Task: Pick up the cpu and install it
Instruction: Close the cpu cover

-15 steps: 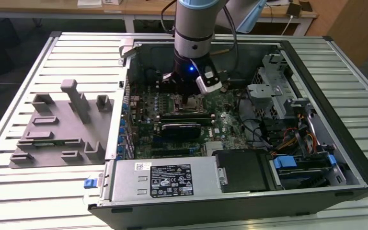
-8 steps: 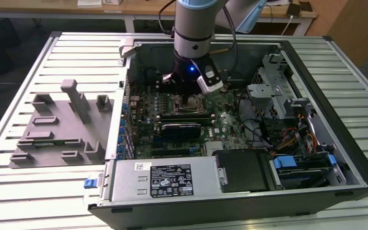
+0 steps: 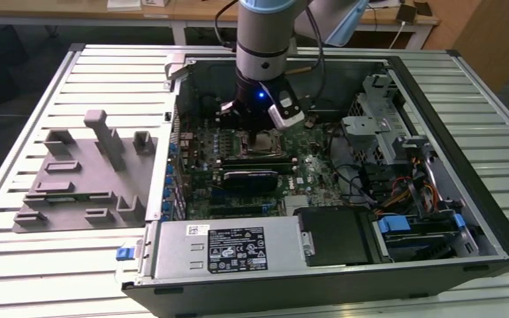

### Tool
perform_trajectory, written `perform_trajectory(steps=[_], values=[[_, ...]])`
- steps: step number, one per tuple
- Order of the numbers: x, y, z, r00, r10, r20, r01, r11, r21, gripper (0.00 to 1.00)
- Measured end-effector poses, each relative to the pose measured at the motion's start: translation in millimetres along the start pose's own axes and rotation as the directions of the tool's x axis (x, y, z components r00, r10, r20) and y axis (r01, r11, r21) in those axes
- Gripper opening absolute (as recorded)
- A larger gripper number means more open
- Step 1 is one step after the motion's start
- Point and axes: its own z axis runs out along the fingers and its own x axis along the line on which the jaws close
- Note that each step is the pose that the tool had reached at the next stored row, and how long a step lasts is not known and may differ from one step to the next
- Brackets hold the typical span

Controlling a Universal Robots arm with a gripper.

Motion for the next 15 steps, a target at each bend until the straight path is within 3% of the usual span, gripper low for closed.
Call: perform_trajectory(steps=[6, 15], values=[[8.7, 0.2, 1.2, 1.0000, -0.005, 0.0004, 0.005, 0.9999, -0.0110, 0.11], [9.7, 0.1, 4.4, 0.9998, -0.018, 0.0008, 0.018, 0.9996, -0.0210, 0.11]])
